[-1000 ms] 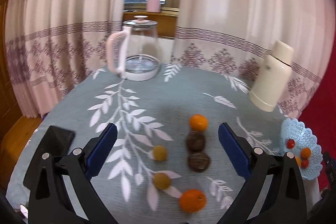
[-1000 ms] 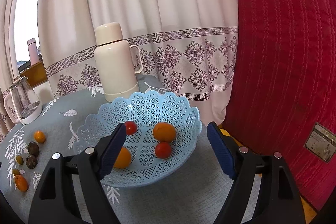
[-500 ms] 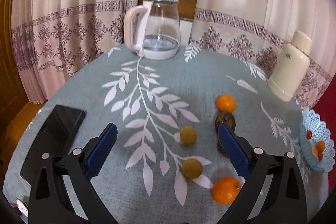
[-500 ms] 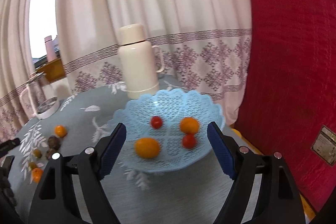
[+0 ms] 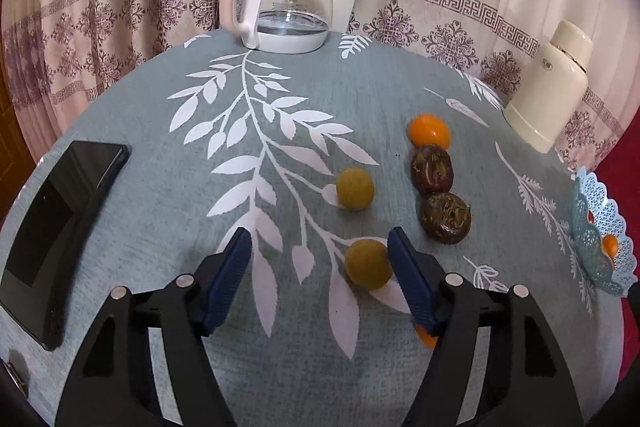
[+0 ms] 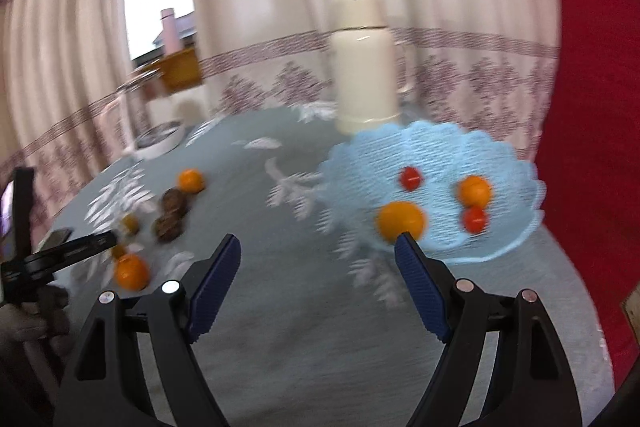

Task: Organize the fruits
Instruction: 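Withdraw both grippers from the basket back over the remaining fruits, then grasp an orange with the right gripper while the left gripper grasps a yellow-green fruit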

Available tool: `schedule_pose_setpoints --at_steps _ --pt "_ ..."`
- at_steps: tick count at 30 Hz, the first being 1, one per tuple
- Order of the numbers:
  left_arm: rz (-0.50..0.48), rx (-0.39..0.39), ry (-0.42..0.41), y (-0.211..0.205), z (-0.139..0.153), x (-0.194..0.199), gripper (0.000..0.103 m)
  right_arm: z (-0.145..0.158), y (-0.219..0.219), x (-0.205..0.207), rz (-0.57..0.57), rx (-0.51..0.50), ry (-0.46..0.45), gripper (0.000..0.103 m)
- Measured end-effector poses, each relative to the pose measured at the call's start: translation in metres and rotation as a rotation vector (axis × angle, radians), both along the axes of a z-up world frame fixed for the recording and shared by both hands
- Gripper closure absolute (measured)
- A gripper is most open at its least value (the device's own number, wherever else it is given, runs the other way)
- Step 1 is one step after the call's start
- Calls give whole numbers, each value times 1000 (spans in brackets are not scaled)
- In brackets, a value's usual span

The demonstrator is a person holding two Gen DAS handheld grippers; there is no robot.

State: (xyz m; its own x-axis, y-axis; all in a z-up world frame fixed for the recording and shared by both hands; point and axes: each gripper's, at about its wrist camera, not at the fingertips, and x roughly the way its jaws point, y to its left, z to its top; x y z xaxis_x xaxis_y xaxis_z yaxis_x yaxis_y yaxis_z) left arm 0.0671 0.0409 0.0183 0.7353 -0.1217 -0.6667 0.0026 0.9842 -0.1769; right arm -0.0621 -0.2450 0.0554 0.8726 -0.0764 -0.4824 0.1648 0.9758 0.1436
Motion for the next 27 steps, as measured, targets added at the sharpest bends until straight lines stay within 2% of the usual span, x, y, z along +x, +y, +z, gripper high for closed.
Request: schedule_pose_setpoints --at_steps 3,8,11,17,23,24,27 --pt "19 -26 -19 7 2 -5 31 -1 18 9 112 26 38 24" --pt "76 -88 -46 23 4 -11 31 -8 66 31 327 0 119 24" --pt "108 -101 -63 29 5 -14 31 -14 90 43 404 -4 162 24" --pt "135 -90 -91 31 9 -18 31 -23 119 66 469 -19 221 25" --pt "221 -134 -71 48 5 -16 31 -32 135 91 508 -2 289 41" --pt "229 -133 -66 49 5 -15 31 -34 137 95 512 -1 298 45" --pt "236 -119 -68 48 5 -16 31 -39 142 103 524 5 323 49"
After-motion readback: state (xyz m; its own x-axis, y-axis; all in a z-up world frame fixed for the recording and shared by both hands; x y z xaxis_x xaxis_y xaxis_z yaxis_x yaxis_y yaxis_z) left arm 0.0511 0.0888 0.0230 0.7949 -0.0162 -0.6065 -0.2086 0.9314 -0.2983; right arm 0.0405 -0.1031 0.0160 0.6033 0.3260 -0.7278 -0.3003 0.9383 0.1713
